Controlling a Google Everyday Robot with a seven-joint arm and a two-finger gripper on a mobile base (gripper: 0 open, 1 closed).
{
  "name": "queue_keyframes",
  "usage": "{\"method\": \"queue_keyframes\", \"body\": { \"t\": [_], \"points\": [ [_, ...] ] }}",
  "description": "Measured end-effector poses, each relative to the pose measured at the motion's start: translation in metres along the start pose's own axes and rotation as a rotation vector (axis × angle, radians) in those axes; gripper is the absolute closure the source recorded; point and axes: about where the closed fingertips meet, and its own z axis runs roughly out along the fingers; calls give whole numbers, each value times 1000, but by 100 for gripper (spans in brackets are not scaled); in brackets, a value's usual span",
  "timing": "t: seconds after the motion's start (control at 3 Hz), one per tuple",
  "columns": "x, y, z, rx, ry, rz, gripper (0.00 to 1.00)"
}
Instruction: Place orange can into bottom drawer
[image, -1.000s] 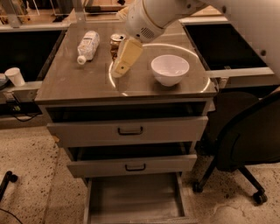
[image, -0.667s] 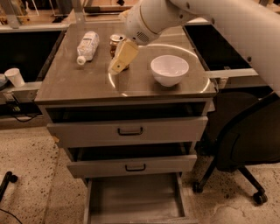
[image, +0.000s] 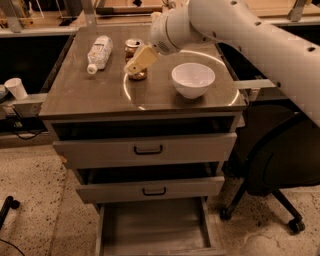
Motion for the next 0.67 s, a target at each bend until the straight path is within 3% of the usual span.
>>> {"method": "queue_keyframes", "body": {
  "t": [0.33,0.67],
  "points": [
    [1,-17,21,23,-56,62,0],
    [9,-23,40,6,-83,156,0]
  ]
}}
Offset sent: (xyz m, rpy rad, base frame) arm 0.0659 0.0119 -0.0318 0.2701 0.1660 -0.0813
